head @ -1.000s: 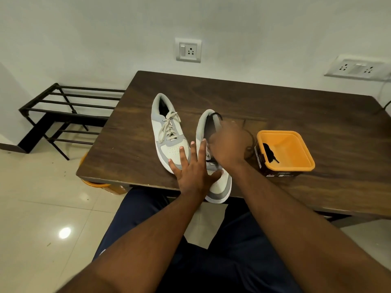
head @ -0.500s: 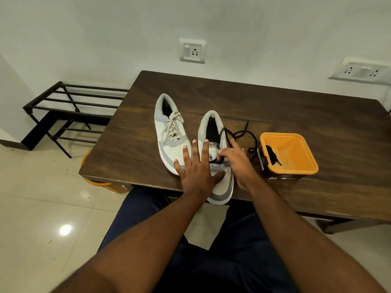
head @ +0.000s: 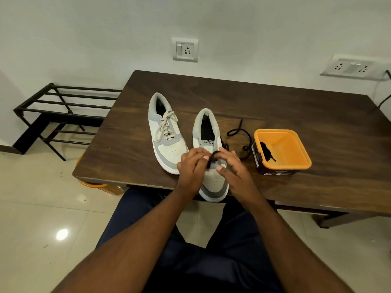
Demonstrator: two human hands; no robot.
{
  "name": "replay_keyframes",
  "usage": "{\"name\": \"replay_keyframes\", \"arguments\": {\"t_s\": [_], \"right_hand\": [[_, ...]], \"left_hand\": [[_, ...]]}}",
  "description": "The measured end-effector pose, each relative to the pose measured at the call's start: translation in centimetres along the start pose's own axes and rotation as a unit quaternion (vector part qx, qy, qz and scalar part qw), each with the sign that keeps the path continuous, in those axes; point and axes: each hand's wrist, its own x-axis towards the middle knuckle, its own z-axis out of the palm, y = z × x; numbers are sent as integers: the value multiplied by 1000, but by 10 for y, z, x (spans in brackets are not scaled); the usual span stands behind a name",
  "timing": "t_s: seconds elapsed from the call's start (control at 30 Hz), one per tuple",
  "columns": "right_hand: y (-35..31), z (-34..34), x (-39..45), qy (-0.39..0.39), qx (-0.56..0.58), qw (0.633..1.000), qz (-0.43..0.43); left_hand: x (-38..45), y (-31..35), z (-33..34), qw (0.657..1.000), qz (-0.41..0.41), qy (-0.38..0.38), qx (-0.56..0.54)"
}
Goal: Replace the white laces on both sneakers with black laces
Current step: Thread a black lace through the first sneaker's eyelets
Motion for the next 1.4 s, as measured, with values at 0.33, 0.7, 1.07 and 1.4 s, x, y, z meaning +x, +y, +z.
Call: {"name": "replay_keyframes", "arguments": {"t_s": [0.33,0.7,1.07,1.4], "right_hand": [[31,-21,32,72,-84,994,8],[33,2,14,122,-1,993,3],[0,-13,27,127,253,922,265],[-37,-13,54,78,327,928,157]], "left_hand": [[-6,4,4,981,31,-127,140],[-2,16,2,996,-71,-51,34],[-6,22,-2,979,38,-191,-57],[0,26,-11,968,-144,-102,-178]]}}
